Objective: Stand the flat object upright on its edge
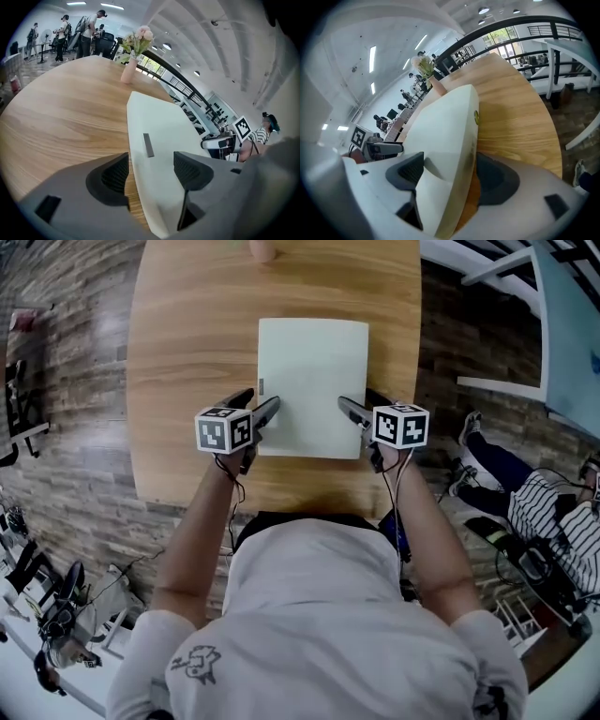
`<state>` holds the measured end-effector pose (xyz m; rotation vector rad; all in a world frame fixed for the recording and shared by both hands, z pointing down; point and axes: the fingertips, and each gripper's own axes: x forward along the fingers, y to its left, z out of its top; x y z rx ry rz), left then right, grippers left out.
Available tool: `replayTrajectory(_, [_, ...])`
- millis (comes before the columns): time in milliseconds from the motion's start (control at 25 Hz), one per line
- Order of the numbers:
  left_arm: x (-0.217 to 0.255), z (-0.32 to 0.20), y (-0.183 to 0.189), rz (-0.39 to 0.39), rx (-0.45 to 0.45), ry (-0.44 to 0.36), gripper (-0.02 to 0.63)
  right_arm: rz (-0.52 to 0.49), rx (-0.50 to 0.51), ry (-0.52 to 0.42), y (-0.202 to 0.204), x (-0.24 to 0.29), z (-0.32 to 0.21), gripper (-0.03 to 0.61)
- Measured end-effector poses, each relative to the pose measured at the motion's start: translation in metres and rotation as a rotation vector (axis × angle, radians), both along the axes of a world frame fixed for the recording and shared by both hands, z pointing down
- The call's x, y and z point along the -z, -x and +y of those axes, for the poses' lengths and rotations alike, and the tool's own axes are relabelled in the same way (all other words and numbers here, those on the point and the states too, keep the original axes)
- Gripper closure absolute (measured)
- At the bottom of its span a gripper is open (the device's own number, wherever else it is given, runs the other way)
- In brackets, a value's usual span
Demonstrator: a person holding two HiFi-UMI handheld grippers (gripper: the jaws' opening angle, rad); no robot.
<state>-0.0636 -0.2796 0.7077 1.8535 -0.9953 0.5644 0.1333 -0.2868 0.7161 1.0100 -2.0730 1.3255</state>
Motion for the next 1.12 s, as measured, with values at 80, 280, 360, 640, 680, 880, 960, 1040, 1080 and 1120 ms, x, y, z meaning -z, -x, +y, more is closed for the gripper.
replayTrajectory(80, [-0.006, 0.001, 0.003, -0.002, 0.007, 0.022, 0.313, -0.028, -0.01, 0.024, 0.002, -0.005, 0.001, 0.219])
replayTrajectory(280, [-0.012, -0.001, 0.0, -0.003, -0.018, 0.039, 0.311, -0.076, -0.024, 0.079, 0.002, -0.017, 0.003, 0.235])
replayTrajectory(360, [-0.013, 0.0, -0.001, 0.001, -0.027, 0.042, 0.316, -0.067, -0.016, 0.073, 0.001, -0.017, 0.003, 0.238])
replayTrajectory(640, [-0.011, -0.001, -0.003, 0.004, -0.044, 0.048, 0.35, -0.054, -0.019, 0.071, 0.006, -0.012, 0.003, 0.249])
replayTrajectory(680, [-0.01, 0.0, -0.003, 0.002, -0.044, 0.046, 0.351, -0.05, -0.02, 0.067, 0.006, -0.011, 0.003, 0.249])
replayTrajectory(880, [-0.005, 0.002, -0.004, -0.013, -0.051, 0.036, 0.362, -0.013, -0.012, 0.037, 0.006, -0.008, 0.004, 0.252])
replayTrajectory(960, [0.001, 0.005, -0.001, -0.019, -0.064, 0.02, 0.364, 0.001, -0.003, 0.016, 0.01, -0.002, 0.006, 0.255])
replayTrajectory(1040, [0.01, 0.007, 0.003, -0.025, -0.075, -0.003, 0.365, 0.009, 0.007, -0.009, 0.015, 0.008, 0.008, 0.255])
replayTrajectory(1080, [0.015, 0.008, 0.005, -0.028, -0.079, -0.015, 0.365, 0.015, 0.012, -0.021, 0.017, 0.013, 0.01, 0.256])
replayTrajectory(1120, [0.019, 0.008, 0.006, -0.031, -0.084, -0.028, 0.365, 0.024, 0.015, -0.033, 0.018, 0.018, 0.011, 0.256])
